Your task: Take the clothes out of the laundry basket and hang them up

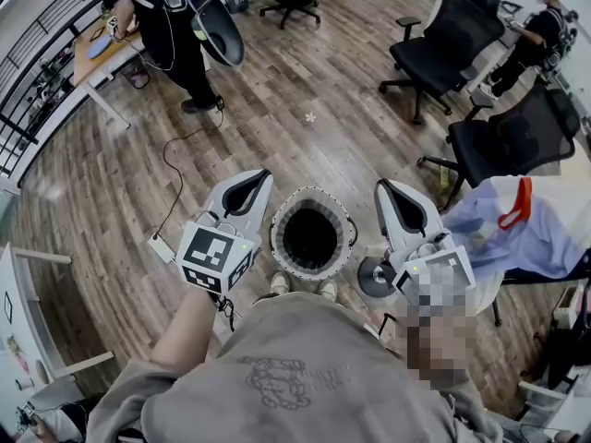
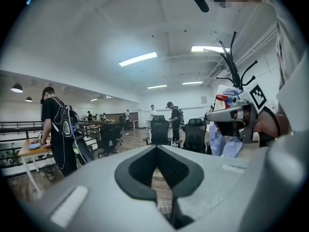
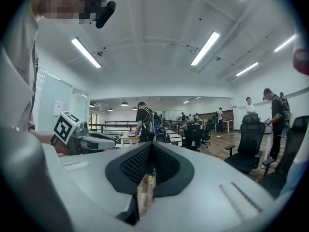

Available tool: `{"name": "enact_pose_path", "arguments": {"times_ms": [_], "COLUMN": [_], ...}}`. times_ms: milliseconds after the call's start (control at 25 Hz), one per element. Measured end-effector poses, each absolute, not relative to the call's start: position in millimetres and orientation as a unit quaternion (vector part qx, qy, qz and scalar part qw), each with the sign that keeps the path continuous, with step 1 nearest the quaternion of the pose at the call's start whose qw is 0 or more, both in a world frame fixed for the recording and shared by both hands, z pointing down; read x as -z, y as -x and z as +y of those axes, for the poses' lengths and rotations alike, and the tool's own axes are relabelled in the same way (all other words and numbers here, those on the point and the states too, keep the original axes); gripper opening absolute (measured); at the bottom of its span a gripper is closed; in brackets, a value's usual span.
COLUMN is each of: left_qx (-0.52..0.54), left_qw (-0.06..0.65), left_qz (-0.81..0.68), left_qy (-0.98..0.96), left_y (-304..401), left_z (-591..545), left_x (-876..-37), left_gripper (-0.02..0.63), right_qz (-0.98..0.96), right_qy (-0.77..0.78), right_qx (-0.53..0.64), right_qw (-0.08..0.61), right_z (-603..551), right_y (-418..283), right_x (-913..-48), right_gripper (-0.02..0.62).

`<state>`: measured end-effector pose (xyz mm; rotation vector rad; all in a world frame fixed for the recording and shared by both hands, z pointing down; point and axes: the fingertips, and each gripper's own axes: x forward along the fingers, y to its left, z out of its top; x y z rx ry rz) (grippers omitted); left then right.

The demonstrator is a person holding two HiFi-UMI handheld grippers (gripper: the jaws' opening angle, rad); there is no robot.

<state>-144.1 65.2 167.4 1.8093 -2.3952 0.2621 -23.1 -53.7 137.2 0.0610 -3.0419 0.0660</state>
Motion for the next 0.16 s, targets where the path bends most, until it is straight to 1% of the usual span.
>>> {"name": "enact_pose_path", "arguments": {"times_ms": [160], "left_qx": [-0.083], "left_qw": [0.072], "left_qz": [-0.791], "left_qy": [-0.602], "left_y": [140.2], "left_z": [64.7], "left_x": [-170.1], "left_gripper": [0.0], "right_qz": [-0.998], "right_qy": [-0.018], "right_qx": [-0.02], "right_qw": [0.057], "right_z": [-53.0], "right_y": [22.8], "right_x": [-140.1], "right_gripper": [0.026]}}
